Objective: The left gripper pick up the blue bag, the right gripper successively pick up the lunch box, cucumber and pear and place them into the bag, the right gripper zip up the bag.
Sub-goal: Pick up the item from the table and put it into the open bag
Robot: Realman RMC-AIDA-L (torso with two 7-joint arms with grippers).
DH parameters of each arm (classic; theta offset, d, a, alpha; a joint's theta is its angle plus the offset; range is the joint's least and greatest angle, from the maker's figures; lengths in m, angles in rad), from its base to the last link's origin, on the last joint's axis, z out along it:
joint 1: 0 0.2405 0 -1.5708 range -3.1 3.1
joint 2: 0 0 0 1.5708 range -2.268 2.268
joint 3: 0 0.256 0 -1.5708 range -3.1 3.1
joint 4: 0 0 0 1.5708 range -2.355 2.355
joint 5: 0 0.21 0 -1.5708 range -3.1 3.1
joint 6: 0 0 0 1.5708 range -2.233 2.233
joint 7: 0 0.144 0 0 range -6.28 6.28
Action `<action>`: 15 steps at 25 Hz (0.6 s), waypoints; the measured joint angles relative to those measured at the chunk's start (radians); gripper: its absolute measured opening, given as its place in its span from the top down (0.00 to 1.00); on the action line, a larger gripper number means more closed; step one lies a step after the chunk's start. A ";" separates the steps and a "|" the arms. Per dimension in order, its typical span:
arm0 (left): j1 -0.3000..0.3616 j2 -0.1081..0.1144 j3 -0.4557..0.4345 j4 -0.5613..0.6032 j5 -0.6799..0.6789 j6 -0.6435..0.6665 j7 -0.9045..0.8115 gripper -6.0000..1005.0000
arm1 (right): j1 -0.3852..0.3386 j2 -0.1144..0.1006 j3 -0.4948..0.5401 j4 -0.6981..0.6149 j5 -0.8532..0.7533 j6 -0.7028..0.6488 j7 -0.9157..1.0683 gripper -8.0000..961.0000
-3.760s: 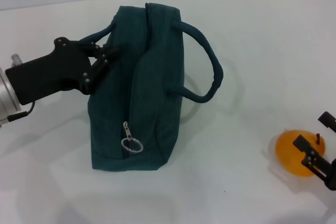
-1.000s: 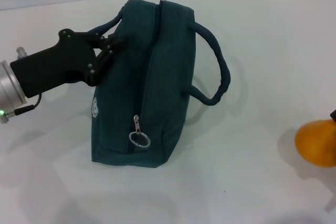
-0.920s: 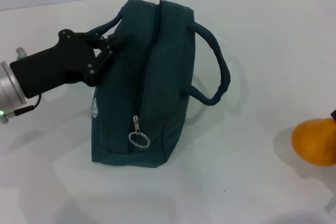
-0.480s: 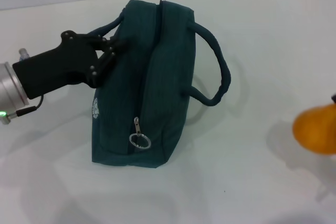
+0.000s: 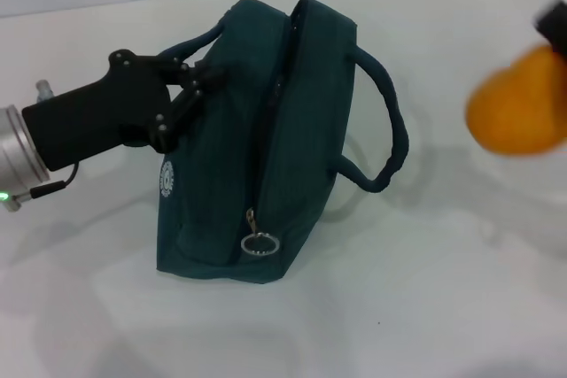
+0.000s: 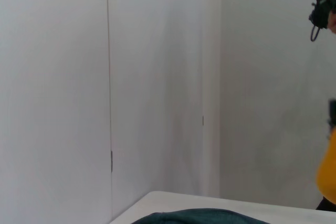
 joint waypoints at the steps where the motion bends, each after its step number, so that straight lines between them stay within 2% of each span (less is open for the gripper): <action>1: 0.000 0.000 0.001 0.000 0.000 0.000 0.000 0.95 | 0.034 -0.001 -0.001 -0.013 -0.001 0.005 0.032 0.95; 7: -0.005 -0.001 0.019 0.000 -0.003 0.001 0.005 0.95 | 0.239 -0.008 -0.028 -0.018 -0.008 0.036 0.154 0.95; 8: -0.008 -0.001 0.020 0.000 -0.004 0.001 0.005 0.95 | 0.260 -0.006 -0.029 -0.018 -0.008 0.037 0.162 0.95; 9: -0.009 -0.001 0.020 0.000 -0.004 0.001 0.005 0.95 | 0.315 0.003 -0.041 -0.018 -0.008 0.040 0.180 0.95; 10: -0.010 -0.001 0.021 0.000 -0.005 0.004 0.005 0.95 | 0.315 0.003 -0.041 -0.018 -0.008 0.040 0.180 0.95; 15: -0.011 -0.002 0.021 -0.004 -0.034 0.015 0.006 0.95 | 0.407 0.014 -0.129 -0.016 -0.008 0.102 0.246 0.95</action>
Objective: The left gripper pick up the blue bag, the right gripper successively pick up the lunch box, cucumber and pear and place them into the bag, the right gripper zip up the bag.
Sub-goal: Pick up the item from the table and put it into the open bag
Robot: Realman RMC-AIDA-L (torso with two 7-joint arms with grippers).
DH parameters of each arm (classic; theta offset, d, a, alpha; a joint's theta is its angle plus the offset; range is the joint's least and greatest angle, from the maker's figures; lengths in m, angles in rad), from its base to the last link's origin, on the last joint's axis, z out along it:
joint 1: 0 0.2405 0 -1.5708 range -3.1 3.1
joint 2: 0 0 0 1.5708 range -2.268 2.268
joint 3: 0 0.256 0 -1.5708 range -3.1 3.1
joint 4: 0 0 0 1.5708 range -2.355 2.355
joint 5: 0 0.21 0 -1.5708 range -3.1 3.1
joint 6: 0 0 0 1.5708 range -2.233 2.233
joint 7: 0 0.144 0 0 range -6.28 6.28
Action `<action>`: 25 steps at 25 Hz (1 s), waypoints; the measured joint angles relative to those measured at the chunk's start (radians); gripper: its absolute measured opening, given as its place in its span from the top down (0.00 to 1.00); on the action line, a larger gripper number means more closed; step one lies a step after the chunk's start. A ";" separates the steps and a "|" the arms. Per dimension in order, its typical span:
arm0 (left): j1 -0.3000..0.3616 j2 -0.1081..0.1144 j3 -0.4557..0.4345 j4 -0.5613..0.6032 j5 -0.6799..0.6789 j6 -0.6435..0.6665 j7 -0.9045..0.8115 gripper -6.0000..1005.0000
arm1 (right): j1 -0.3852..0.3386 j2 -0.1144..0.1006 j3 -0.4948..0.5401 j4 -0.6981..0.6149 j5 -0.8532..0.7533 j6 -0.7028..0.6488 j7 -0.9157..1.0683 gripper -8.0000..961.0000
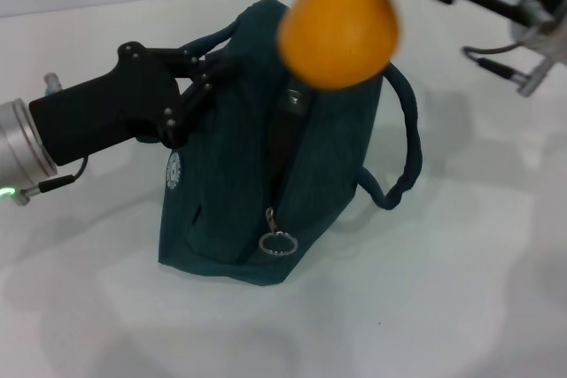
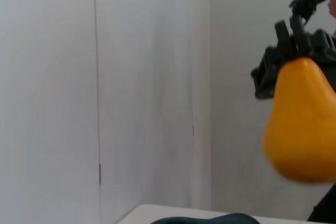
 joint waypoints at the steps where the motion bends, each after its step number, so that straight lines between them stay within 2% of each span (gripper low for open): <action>1: -0.001 0.000 0.000 -0.002 -0.005 0.000 0.000 0.95 | 0.003 0.002 -0.011 0.000 0.000 0.009 0.001 0.95; 9: -0.003 0.000 0.001 -0.004 -0.032 0.000 0.000 0.95 | -0.018 0.013 -0.125 0.013 0.002 0.122 -0.035 0.95; 16: -0.015 0.001 0.001 -0.018 -0.033 -0.007 0.000 0.95 | -0.028 0.016 -0.296 0.013 0.011 0.240 -0.093 0.94; 25: -0.050 0.002 0.001 -0.066 -0.034 -0.011 0.010 0.95 | -0.022 0.016 -0.441 0.009 0.078 0.287 -0.164 0.94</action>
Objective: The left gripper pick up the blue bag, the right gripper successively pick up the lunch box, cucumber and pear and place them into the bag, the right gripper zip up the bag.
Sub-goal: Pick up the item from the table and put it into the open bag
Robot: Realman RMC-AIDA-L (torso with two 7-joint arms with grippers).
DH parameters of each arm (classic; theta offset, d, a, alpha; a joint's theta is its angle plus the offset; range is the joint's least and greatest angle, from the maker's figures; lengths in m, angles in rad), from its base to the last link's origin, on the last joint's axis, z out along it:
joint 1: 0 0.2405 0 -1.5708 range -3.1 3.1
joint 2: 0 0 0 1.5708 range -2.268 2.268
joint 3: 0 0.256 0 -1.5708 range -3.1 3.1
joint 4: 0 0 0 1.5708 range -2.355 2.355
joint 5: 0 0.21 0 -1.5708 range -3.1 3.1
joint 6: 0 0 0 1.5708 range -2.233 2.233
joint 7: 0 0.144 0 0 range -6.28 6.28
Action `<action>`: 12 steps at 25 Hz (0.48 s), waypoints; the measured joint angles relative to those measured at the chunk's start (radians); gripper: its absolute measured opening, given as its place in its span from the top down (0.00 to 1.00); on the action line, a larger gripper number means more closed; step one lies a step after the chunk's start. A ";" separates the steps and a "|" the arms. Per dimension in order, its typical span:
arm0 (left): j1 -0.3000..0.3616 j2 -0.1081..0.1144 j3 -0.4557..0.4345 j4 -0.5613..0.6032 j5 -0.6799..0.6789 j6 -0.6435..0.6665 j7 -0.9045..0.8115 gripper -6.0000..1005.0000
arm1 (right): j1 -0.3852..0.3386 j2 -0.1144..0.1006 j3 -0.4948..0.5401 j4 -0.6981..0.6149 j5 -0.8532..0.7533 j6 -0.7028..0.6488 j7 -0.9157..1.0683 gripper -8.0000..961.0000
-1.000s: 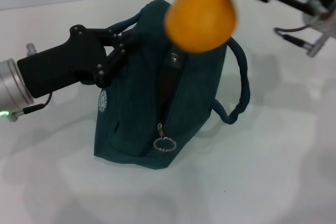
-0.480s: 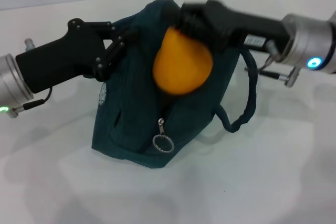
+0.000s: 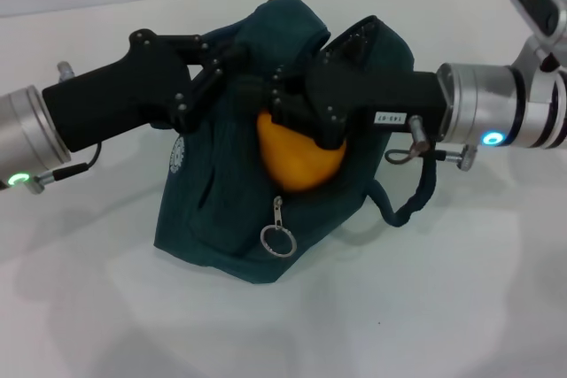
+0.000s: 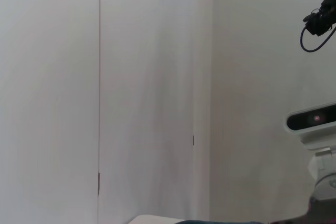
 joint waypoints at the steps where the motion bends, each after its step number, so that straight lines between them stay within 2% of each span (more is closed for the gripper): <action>1: 0.000 0.000 0.000 0.000 0.000 0.000 0.000 0.95 | -0.004 0.000 -0.014 -0.003 0.006 0.006 -0.004 0.94; 11: 0.002 0.003 -0.009 -0.001 0.000 -0.020 0.003 0.95 | -0.056 -0.004 -0.023 -0.042 0.051 0.011 -0.009 0.94; 12: 0.002 0.003 -0.009 -0.001 0.000 -0.023 0.005 0.95 | -0.062 -0.004 -0.023 -0.053 0.052 0.010 -0.010 0.91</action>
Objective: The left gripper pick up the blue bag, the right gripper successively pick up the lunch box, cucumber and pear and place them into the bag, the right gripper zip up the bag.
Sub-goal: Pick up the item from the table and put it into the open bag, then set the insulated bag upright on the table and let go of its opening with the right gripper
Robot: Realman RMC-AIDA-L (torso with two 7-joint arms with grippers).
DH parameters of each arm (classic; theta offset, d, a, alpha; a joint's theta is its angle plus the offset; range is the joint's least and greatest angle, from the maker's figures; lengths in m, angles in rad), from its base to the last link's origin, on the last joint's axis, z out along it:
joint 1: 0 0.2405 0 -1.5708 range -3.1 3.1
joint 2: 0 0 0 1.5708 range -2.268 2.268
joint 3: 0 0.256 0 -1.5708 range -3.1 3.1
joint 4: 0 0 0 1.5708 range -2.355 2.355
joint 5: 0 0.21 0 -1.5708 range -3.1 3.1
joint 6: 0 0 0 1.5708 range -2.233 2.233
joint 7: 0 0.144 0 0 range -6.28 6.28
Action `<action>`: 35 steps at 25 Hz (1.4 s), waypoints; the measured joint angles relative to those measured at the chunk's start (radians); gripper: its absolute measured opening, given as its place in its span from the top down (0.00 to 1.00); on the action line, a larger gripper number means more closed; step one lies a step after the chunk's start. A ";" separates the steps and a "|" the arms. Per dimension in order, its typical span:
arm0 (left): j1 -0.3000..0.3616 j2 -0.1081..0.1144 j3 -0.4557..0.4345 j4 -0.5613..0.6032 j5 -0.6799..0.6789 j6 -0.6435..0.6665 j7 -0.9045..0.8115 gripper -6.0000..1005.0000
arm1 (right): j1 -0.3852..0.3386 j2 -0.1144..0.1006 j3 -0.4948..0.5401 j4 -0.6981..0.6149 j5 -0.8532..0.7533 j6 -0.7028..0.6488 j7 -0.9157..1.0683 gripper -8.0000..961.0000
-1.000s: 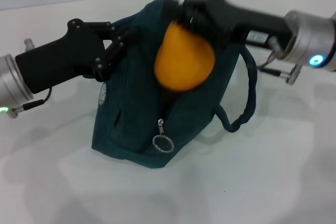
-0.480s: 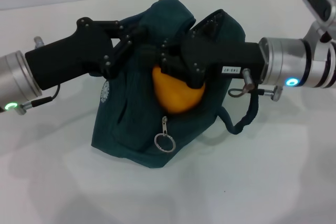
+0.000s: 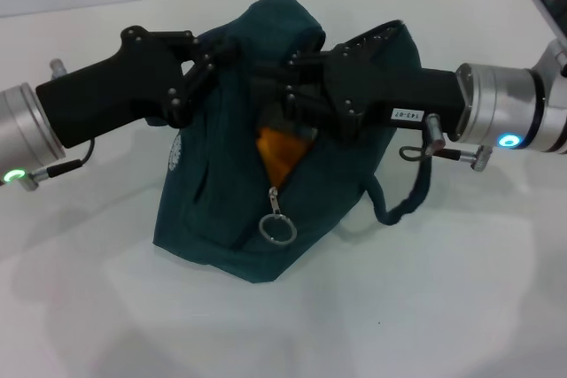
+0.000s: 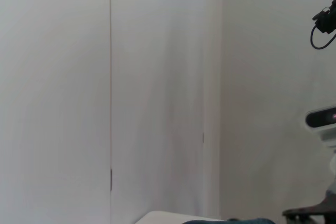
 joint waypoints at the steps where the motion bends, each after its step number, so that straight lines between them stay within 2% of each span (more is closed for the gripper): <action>1: 0.000 0.000 0.000 0.000 0.000 -0.002 0.001 0.95 | -0.004 0.001 0.001 -0.009 0.002 -0.001 -0.002 0.87; 7: 0.000 0.002 -0.001 0.000 0.000 -0.012 0.007 0.95 | -0.021 -0.004 0.004 -0.027 0.049 -0.025 -0.008 0.69; 11: 0.001 0.003 -0.002 0.000 0.004 -0.024 0.007 0.95 | -0.081 -0.014 0.004 -0.094 0.068 -0.059 -0.011 0.57; 12: 0.003 0.003 -0.002 0.000 0.005 -0.026 0.007 0.95 | -0.107 -0.021 0.004 -0.123 0.068 -0.090 -0.011 0.57; 13: 0.004 0.003 -0.002 0.000 0.005 -0.027 0.007 0.95 | -0.129 -0.030 0.004 -0.142 0.067 -0.119 -0.011 0.57; 15: 0.007 0.003 -0.002 0.000 0.003 -0.029 0.007 0.95 | -0.185 -0.062 0.004 -0.184 0.054 -0.191 -0.006 0.58; 16: 0.008 0.003 -0.003 0.000 0.003 -0.029 0.008 0.95 | -0.211 -0.082 0.005 -0.199 0.044 -0.215 -0.002 0.58; 17: 0.010 0.003 -0.003 0.000 0.003 -0.030 0.011 0.95 | -0.241 -0.111 0.005 -0.215 0.024 -0.246 0.007 0.58; 19: 0.013 0.003 -0.003 0.000 0.003 -0.030 0.016 0.95 | -0.275 -0.150 0.006 -0.217 -0.010 -0.264 0.031 0.58; 20: 0.014 0.003 -0.003 0.000 0.003 -0.030 0.018 0.95 | -0.285 -0.162 0.008 -0.209 -0.024 -0.259 0.042 0.58; 22: 0.015 0.002 -0.003 0.000 0.003 -0.031 0.022 0.95 | -0.301 -0.172 0.020 -0.178 -0.046 -0.222 0.055 0.58; 24: 0.013 0.001 -0.003 0.000 0.004 -0.034 0.025 0.95 | -0.301 -0.163 0.034 -0.149 -0.069 -0.170 0.057 0.58; 30: 0.016 0.001 -0.003 0.000 0.000 -0.042 0.027 0.95 | -0.248 -0.089 0.040 -0.142 -0.226 -0.034 0.071 0.59; 35: 0.016 0.001 -0.003 0.000 0.000 -0.042 0.028 0.95 | -0.185 -0.057 0.038 -0.144 -0.330 -0.005 0.107 0.64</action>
